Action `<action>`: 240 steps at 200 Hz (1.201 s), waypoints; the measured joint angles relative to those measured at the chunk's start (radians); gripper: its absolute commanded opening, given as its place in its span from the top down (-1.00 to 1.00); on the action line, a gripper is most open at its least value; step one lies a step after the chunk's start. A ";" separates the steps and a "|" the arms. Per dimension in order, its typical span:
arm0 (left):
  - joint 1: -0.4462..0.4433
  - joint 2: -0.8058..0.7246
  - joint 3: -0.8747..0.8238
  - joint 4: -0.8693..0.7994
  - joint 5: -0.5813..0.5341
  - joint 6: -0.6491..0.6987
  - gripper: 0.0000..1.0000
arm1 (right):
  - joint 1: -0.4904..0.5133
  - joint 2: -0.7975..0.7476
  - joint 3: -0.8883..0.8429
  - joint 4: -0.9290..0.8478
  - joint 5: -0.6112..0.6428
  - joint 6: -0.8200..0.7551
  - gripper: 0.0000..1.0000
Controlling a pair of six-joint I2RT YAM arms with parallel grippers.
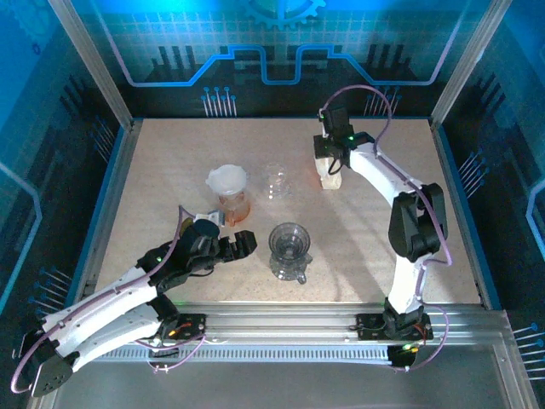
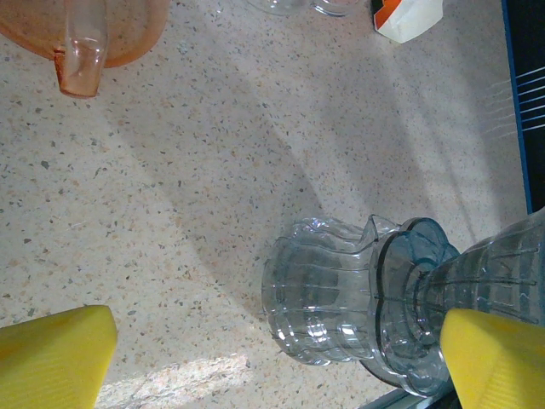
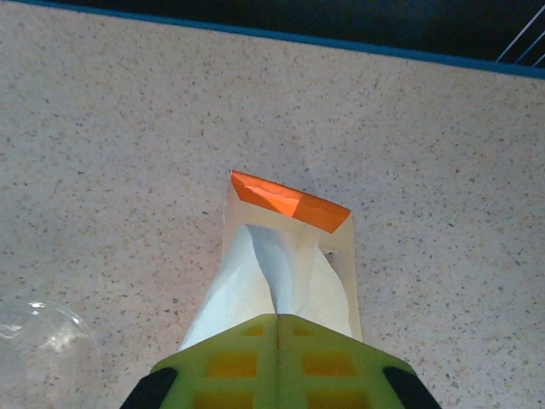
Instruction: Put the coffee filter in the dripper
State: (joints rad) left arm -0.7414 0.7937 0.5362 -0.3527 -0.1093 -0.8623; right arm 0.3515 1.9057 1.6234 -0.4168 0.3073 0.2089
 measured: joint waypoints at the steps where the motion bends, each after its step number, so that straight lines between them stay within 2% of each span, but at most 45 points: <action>1: 0.000 0.000 0.000 0.000 0.000 0.000 -0.98 | 0.000 -0.002 -0.001 0.000 0.000 0.000 1.00; 70: 0.000 -0.037 0.000 -0.001 0.000 0.000 -0.98 | 0.031 -0.227 -0.143 0.018 0.032 0.000 1.00; 135: 0.001 -0.081 0.000 -0.001 0.000 -0.004 -0.98 | 0.124 -0.574 -0.338 -0.021 0.034 0.046 1.00; 196: 0.001 -0.103 0.000 -0.003 0.001 -0.003 -0.98 | 0.264 -0.902 -0.431 -0.231 -0.109 0.122 1.00; 240: 0.001 -0.110 0.000 -0.008 0.001 -0.003 -0.98 | 0.347 -0.932 -0.383 -0.466 -0.264 0.148 1.00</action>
State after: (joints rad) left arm -0.7406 0.6834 0.5362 -0.3603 -0.1081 -0.8654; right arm 0.6987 0.9741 1.2404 -0.8829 0.0433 0.3569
